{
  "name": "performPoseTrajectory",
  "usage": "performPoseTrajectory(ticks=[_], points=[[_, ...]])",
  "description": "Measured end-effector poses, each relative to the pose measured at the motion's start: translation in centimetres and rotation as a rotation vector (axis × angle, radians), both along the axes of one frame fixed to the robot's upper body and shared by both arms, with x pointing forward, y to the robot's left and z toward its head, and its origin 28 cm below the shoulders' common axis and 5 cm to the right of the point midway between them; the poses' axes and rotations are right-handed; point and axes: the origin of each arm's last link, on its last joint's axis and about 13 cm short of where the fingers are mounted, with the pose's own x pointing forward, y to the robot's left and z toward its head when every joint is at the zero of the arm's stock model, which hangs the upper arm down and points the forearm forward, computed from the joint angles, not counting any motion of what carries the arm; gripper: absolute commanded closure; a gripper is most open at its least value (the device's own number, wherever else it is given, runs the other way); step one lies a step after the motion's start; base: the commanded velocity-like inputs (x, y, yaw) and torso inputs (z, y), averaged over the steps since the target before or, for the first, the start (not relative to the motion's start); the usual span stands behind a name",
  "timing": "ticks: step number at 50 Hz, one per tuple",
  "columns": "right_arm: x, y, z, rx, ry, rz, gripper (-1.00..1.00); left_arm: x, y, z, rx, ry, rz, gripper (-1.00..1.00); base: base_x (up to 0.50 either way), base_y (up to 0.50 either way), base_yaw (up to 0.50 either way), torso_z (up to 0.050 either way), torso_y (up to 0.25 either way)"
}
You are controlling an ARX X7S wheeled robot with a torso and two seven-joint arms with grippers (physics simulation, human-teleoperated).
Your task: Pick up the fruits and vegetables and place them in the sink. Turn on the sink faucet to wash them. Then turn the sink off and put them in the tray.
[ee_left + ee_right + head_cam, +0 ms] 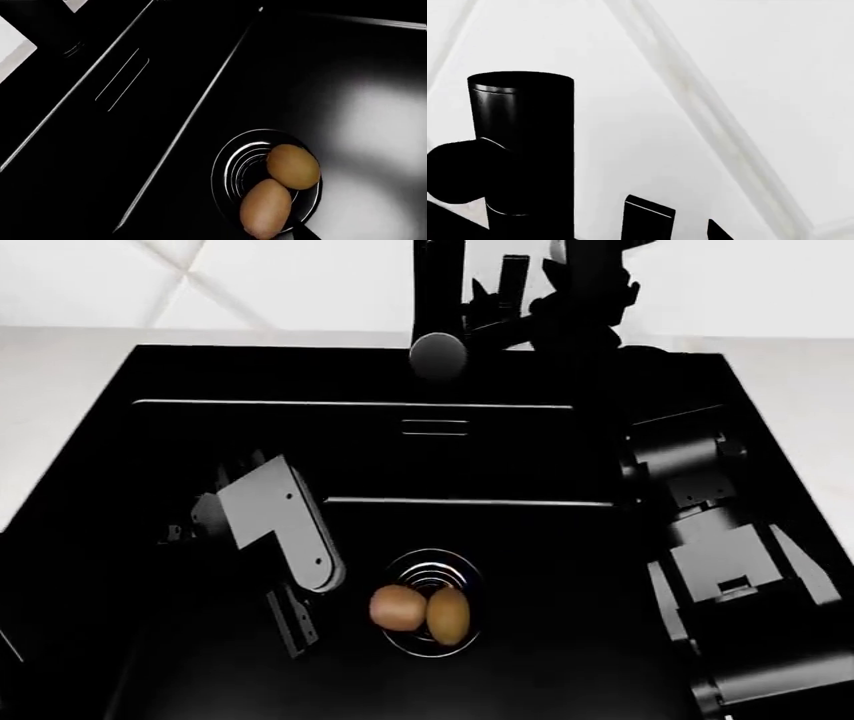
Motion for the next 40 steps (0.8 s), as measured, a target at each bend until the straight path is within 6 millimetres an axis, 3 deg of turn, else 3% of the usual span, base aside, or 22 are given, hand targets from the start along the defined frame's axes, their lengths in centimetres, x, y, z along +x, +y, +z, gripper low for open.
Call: performPoseTrajectory(ticks=[40], points=[[0.68, -0.29, 0.61, 0.109, -0.043, -0.208, -1.00, -0.51, 0.27, 0.25, -0.021, -0.035, -0.020, -1.00, 0.00, 0.00, 0.00, 0.000, -0.014]])
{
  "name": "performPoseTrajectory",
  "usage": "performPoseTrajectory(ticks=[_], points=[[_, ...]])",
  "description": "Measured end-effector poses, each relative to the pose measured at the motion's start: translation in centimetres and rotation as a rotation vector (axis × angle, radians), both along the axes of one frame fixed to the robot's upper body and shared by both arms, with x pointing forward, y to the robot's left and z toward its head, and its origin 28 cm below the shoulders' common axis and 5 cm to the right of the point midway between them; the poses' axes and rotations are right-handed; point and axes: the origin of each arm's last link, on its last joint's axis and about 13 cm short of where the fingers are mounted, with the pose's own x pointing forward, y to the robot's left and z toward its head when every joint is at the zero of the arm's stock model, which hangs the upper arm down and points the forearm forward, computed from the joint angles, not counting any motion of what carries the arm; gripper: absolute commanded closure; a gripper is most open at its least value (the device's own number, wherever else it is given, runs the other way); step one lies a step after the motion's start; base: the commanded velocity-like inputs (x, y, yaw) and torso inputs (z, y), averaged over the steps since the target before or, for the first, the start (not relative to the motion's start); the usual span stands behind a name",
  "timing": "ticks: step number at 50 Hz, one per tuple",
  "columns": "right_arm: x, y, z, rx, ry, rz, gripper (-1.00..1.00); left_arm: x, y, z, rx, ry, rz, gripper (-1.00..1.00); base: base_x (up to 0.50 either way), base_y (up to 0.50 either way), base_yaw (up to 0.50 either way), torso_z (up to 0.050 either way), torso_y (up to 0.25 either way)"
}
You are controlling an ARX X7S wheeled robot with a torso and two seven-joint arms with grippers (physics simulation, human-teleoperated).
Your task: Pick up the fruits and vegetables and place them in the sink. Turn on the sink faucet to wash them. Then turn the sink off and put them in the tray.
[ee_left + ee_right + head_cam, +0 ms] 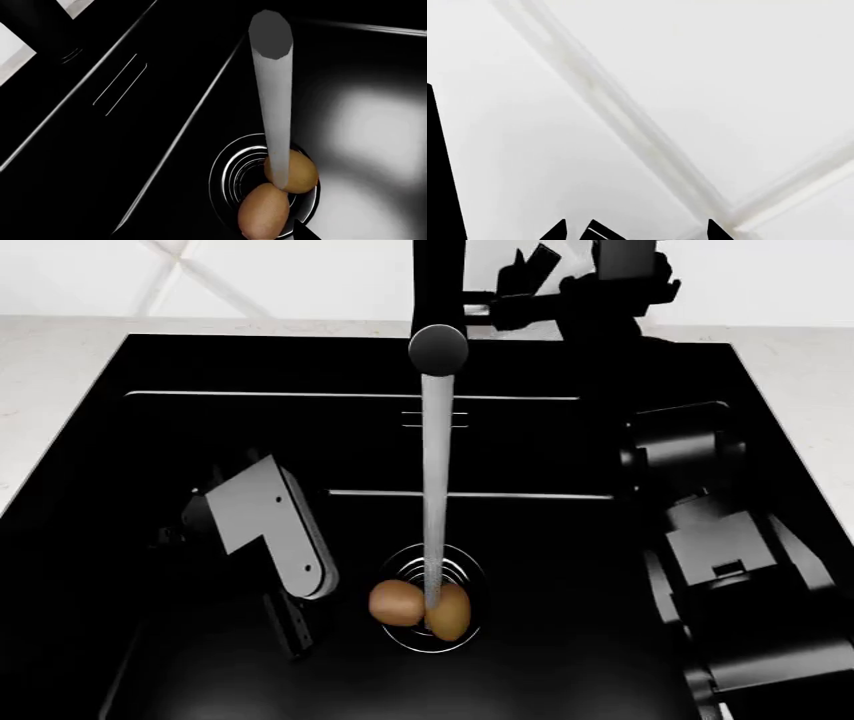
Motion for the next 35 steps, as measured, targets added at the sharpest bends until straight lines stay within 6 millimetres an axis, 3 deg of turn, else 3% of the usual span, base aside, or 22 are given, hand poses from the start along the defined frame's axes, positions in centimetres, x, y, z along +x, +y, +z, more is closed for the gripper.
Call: performPoseTrajectory(ticks=[19, 35], points=[[-0.2, 0.5, 0.4, 0.023, 0.015, -0.032, -1.00, -0.1, 0.1, 0.0, -0.003, -0.001, 0.001, -1.00, 0.00, 0.00, 0.00, 0.000, 0.000], [-0.9, -0.9, 2.6, 0.016, -0.036, -0.085, -1.00, -0.1, 0.1, 0.0, -0.006, 0.000, 0.000, -1.00, 0.00, 0.00, 0.00, 0.000, 0.000]])
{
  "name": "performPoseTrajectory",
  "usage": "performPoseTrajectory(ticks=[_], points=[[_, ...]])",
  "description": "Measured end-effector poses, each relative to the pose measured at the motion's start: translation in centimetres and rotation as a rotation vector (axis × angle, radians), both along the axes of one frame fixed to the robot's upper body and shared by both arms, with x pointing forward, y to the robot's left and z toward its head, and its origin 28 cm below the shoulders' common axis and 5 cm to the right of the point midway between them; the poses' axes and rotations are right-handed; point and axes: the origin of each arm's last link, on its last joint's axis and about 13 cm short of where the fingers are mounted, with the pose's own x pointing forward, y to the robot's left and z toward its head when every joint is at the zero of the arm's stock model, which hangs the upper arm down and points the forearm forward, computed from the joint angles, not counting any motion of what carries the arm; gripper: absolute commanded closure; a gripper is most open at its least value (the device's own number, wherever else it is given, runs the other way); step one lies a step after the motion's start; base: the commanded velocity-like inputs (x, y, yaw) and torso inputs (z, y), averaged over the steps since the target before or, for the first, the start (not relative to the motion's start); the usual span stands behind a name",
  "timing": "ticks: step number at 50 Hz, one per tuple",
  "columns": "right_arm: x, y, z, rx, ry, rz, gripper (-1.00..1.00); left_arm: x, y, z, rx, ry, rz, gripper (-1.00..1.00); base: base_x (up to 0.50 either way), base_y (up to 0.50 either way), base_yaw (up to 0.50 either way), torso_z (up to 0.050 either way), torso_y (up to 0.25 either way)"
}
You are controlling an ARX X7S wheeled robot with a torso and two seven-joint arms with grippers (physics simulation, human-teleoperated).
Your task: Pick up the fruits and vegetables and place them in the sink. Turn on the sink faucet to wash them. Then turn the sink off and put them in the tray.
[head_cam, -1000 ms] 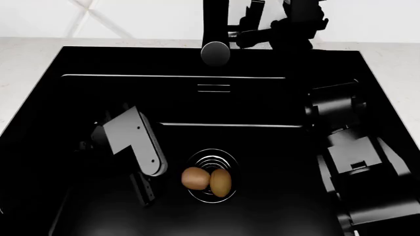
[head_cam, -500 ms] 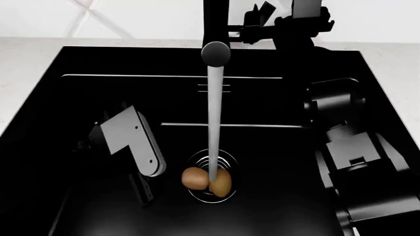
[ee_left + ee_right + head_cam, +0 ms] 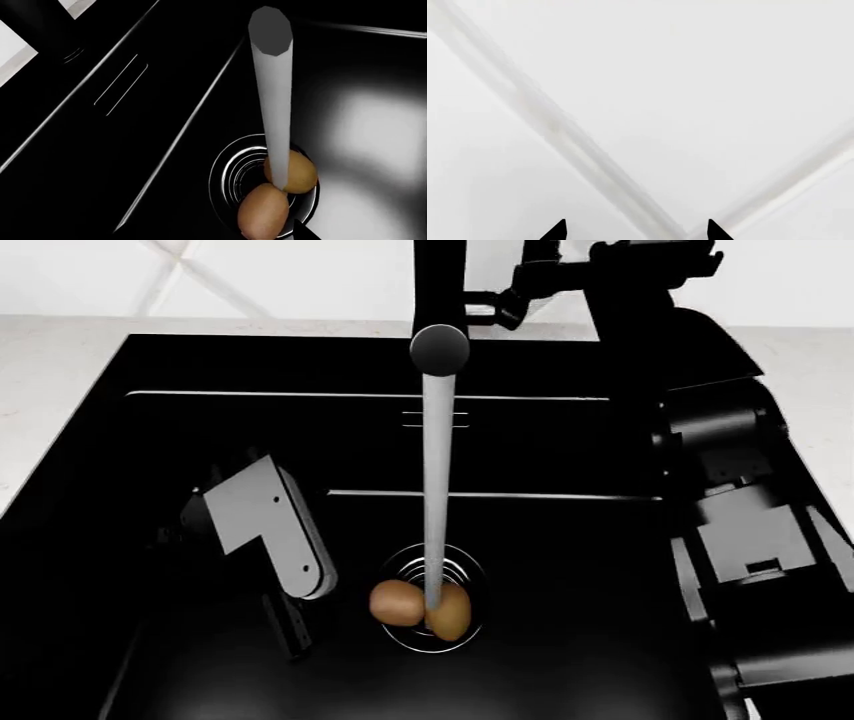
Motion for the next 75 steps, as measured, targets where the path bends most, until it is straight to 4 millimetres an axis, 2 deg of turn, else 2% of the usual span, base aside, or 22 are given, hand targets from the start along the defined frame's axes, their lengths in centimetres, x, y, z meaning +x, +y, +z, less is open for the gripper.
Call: performPoseTrajectory(ticks=[12, 29, 75], points=[[-0.7, -1.2, 0.4, 0.005, 0.004, -0.045, -1.00, -0.1, 0.0, 0.1, -0.004, 0.000, 0.000, -1.00, 0.00, 0.00, 0.00, 0.000, 0.000], [-0.8, -2.1, -0.7, 0.023, 0.030, -0.096, -1.00, 0.0, 0.0, 0.1, -0.007, 0.000, -0.001, -1.00, 0.00, 0.00, 0.00, 0.000, 0.000], [-0.3, -1.9, -2.1, 0.011, 0.130, -0.117, -1.00, -0.2, 0.1, 0.1, -0.008, -0.003, -0.005, -1.00, 0.00, 0.00, 0.00, 0.000, 0.000]])
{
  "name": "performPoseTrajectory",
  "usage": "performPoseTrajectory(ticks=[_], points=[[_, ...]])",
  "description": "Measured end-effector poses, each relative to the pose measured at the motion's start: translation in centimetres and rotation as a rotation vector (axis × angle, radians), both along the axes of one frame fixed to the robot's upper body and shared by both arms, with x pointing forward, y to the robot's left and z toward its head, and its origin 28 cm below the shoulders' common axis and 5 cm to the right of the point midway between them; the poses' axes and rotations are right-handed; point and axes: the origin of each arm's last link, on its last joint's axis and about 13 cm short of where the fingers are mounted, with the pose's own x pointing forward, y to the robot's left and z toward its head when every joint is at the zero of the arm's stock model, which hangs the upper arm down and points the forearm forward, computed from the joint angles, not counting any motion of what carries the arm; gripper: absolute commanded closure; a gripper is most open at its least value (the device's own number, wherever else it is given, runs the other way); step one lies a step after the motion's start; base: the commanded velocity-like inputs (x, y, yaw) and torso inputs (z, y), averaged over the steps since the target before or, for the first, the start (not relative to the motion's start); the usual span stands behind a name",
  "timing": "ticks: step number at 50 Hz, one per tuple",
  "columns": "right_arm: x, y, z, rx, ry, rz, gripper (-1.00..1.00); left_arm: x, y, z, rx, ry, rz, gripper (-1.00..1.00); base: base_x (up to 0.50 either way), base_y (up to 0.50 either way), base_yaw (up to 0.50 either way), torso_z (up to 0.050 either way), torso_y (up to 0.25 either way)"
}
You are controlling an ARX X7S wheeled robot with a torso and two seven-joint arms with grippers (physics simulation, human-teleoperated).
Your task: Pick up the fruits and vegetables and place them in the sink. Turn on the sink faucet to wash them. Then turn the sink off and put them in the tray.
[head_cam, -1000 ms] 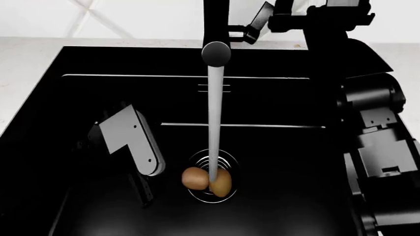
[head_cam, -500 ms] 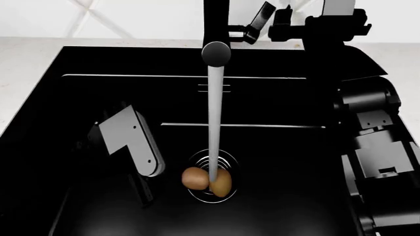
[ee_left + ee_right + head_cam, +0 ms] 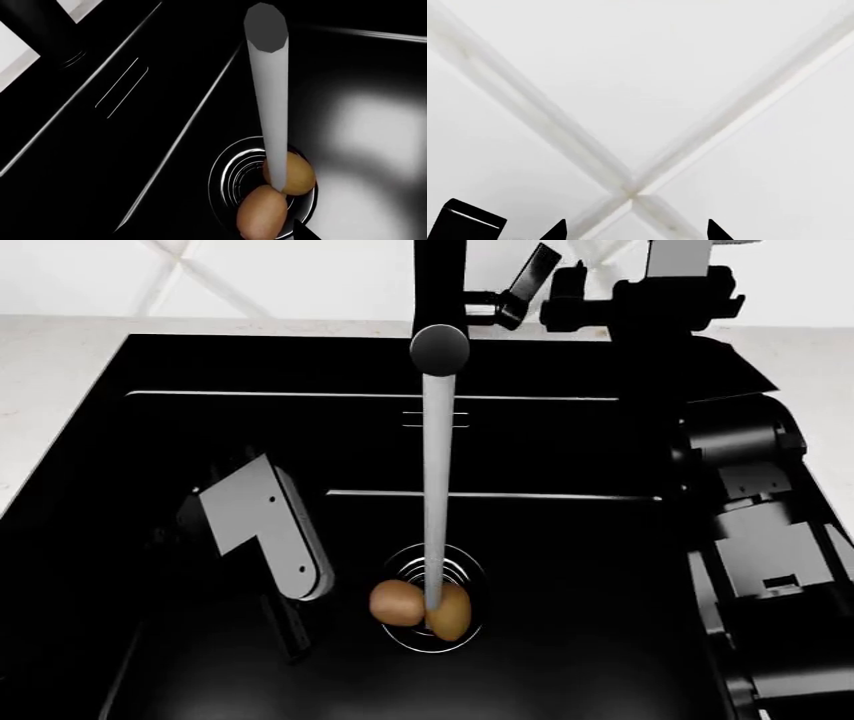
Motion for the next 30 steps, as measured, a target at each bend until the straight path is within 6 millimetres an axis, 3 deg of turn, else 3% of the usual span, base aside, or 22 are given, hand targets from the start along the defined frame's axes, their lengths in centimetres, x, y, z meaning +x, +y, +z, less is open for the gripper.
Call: performPoseTrajectory(ticks=[30], points=[[0.6, 1.4, 0.9, -0.020, -0.009, 0.182, -1.00, -0.2, 0.1, 0.1, -0.016, -0.008, -0.014, -1.00, 0.00, 0.00, 0.00, 0.000, 0.000]])
